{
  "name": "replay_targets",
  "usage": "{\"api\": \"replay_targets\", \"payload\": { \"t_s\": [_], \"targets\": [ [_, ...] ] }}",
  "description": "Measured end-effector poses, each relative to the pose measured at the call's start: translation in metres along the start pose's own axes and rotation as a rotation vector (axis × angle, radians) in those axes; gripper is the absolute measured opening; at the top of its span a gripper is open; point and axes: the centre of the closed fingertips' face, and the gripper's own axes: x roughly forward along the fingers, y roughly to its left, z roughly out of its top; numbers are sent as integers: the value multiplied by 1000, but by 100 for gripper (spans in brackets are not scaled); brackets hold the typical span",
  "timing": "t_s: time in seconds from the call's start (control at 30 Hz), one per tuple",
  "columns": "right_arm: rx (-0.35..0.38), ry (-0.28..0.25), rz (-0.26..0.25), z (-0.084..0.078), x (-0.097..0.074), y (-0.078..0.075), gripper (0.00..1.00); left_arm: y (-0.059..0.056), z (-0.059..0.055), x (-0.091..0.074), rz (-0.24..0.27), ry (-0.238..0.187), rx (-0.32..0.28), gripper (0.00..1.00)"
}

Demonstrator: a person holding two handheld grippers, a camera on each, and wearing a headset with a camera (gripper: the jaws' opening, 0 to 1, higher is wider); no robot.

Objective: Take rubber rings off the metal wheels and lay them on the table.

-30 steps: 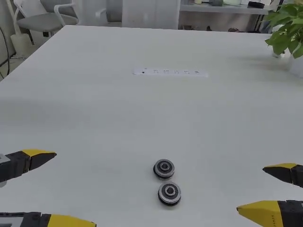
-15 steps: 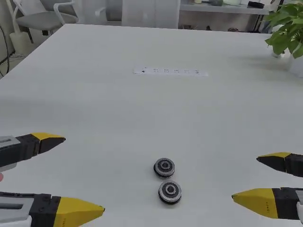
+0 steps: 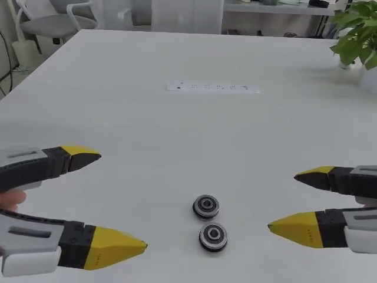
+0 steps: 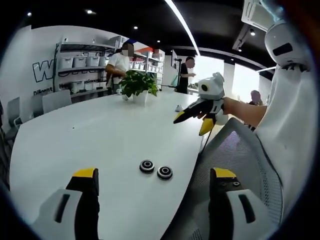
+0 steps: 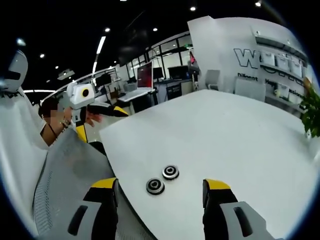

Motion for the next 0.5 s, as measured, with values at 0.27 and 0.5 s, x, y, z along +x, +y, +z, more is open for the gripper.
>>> {"api": "replay_targets", "payload": {
  "t_s": [0.27,0.5],
  "targets": [
    [-43,0,72,9,19,12,64,-6,17,10,-41,1,70,86],
    [-124,50,145,14,37,28,64,-10,28,23,-67,-5,110,83]
  ]
}}
